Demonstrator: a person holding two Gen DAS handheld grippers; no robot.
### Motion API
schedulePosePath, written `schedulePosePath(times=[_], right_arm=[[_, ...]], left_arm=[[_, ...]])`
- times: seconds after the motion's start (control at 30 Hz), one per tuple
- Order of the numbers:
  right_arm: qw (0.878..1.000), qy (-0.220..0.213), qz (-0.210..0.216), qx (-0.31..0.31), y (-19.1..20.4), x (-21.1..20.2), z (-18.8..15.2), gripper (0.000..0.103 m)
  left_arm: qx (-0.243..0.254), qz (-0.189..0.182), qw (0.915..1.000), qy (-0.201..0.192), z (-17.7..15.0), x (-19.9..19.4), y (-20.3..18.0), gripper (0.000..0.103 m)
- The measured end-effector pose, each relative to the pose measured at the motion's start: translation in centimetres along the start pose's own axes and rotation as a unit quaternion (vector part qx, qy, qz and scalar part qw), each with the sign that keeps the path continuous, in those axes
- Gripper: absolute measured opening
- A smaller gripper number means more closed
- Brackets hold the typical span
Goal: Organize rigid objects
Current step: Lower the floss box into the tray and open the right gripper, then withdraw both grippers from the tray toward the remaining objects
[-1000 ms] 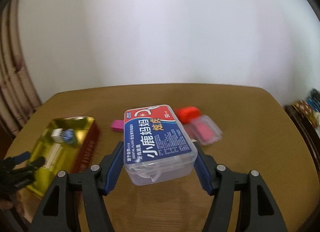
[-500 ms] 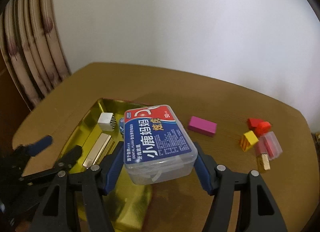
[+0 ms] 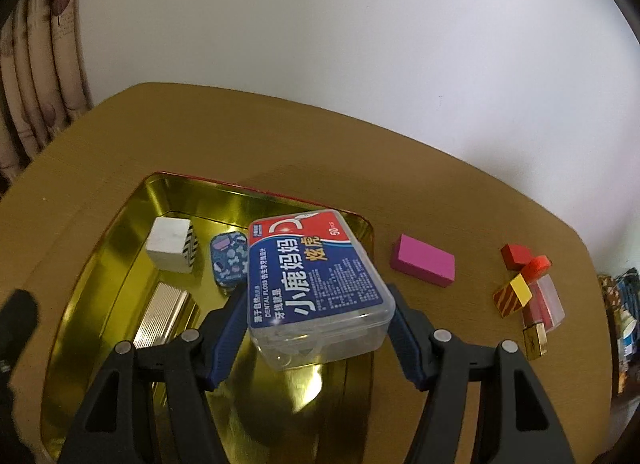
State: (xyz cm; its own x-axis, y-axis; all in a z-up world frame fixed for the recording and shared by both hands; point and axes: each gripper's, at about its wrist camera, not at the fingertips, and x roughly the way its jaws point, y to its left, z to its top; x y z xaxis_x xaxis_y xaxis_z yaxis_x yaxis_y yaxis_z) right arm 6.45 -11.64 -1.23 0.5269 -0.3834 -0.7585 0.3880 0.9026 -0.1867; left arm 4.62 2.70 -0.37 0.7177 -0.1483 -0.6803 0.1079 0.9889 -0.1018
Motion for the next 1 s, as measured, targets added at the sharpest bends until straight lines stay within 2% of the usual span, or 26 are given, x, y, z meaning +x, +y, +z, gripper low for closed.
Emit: schedulePosePath(times=[0.13,0.3,0.4,0.5,0.67,0.8,1.0], right_arm=[[1.000,0.002,-0.010,-0.006,0.7,0.6,0.3,0.067],[0.999,0.000,-0.011,-0.045,0.9,0.5,-0.1,0.067],[0.999,-0.014,0.011,-0.029,-0.4,-0.9,-0.8,0.067],[0.998,-0.046,0.039,-0.008,-2.3,-3.0,-1.2,0.068],[0.996,-0.078,0.036,0.021,-5.5,-5.3,-2.4,0.070],[0.995,-0.063,0.042,0.059,-8.5,-5.4,-4.2,0.070],[0.996,-0.018,0.029,0.080,-12.2,-3.5,-9.4,0.070]], left_arm=[[-0.005,0.001,1.0000,0.000,0.0,-0.1,0.1,0.073],[-0.001,0.001,1.0000,0.001,-0.1,-0.3,-0.1,0.073],[-0.002,-0.002,1.0000,0.003,-0.1,-0.3,-0.2,0.075],[-0.004,-0.015,0.9999,0.005,-0.2,-0.2,-0.3,0.076],[0.005,-0.038,0.9992,0.009,-0.6,-0.2,-1.1,0.076],[0.024,-0.056,0.9981,0.012,-1.0,-0.3,-2.3,0.079],[0.077,-0.083,0.9935,0.008,-2.4,-1.0,-5.0,0.083]])
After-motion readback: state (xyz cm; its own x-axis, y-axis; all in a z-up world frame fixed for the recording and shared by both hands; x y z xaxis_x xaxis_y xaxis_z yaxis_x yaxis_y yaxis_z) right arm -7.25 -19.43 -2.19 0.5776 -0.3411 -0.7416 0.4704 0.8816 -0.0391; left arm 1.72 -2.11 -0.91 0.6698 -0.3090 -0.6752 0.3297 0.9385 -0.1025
